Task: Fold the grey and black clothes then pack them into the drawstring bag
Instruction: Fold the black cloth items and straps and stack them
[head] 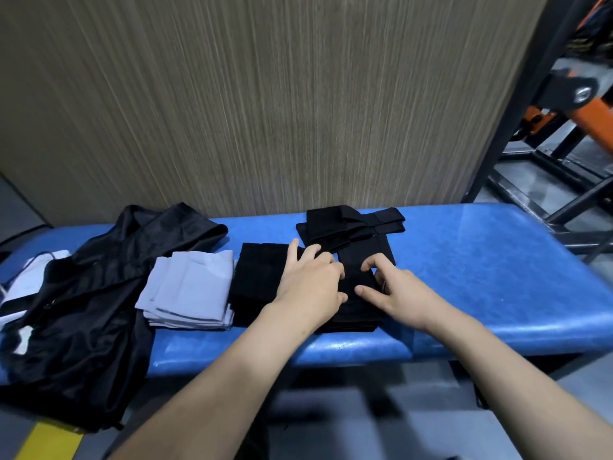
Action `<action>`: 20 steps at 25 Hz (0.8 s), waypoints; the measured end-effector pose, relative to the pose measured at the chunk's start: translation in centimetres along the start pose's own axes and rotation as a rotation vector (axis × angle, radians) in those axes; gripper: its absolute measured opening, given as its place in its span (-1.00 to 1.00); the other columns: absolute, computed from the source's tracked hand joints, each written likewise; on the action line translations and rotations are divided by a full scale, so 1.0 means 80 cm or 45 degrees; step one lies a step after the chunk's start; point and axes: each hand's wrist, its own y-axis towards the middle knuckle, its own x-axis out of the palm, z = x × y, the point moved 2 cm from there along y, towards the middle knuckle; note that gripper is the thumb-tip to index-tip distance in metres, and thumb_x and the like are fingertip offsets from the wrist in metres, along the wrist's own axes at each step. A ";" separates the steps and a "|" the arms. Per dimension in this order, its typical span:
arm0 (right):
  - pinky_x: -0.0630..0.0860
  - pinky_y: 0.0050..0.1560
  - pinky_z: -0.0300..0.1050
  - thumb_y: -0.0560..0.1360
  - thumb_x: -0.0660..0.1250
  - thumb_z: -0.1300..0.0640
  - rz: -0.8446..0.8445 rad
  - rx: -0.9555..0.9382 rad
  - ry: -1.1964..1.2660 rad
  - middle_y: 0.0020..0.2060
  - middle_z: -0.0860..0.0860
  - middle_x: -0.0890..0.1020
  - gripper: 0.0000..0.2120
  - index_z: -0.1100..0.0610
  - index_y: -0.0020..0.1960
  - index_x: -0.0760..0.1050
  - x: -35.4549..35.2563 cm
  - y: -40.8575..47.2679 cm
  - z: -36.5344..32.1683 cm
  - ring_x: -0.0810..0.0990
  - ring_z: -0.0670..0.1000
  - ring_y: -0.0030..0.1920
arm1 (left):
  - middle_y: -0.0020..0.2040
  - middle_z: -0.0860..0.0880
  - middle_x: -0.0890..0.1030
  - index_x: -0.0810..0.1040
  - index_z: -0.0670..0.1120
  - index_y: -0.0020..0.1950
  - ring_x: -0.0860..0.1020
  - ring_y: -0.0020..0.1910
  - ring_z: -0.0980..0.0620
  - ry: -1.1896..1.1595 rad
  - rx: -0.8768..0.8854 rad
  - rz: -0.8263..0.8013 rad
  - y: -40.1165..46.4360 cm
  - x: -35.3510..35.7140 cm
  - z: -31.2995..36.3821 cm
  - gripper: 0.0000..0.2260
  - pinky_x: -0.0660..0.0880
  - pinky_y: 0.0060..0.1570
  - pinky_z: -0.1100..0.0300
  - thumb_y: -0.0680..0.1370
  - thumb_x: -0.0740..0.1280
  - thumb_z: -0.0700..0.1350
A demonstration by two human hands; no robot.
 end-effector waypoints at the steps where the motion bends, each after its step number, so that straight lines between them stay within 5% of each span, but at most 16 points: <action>1: 0.49 -0.12 0.00 0.55 0.33 -0.15 -0.005 0.018 0.048 -0.23 0.08 0.56 -0.72 -0.07 0.14 0.32 -0.004 -0.001 0.002 0.52 0.02 -0.25 | 0.40 0.06 0.44 0.48 0.07 0.37 0.10 0.56 -0.03 -0.005 0.003 -0.001 0.000 -0.001 0.000 -0.62 -0.27 0.50 -0.15 0.59 0.29 0.15; 7: 0.48 -0.20 -0.07 0.54 0.34 -0.14 0.212 0.214 0.274 -0.27 0.00 0.64 -0.79 -0.04 0.00 0.43 -0.036 -0.002 0.034 0.53 -0.06 -0.32 | 0.21 0.12 0.54 0.54 0.11 0.25 0.32 0.39 0.07 -0.168 -0.027 0.205 0.008 -0.008 0.002 -0.76 -0.20 0.55 -0.07 0.62 0.24 0.09; 14: 0.40 0.08 -0.04 0.49 0.43 -0.01 0.369 0.210 -0.128 0.06 -0.05 0.50 -0.69 -0.02 0.18 0.44 -0.025 0.026 0.066 0.45 0.05 0.09 | 0.14 0.13 0.56 0.53 0.12 0.22 0.41 0.26 0.05 -0.204 -0.016 0.336 0.043 -0.003 0.026 -0.78 -0.03 0.51 0.03 0.60 0.24 0.09; 20: 0.30 0.09 -0.07 0.46 0.34 0.00 0.321 0.063 -0.420 0.25 -0.14 0.44 -0.60 -0.10 0.29 0.44 -0.004 0.050 0.055 0.39 0.04 0.16 | 0.15 0.10 0.58 0.54 0.12 0.22 0.43 0.26 -0.01 -0.155 -0.135 0.235 0.085 0.018 0.027 -0.69 0.09 0.45 0.01 0.55 0.26 0.19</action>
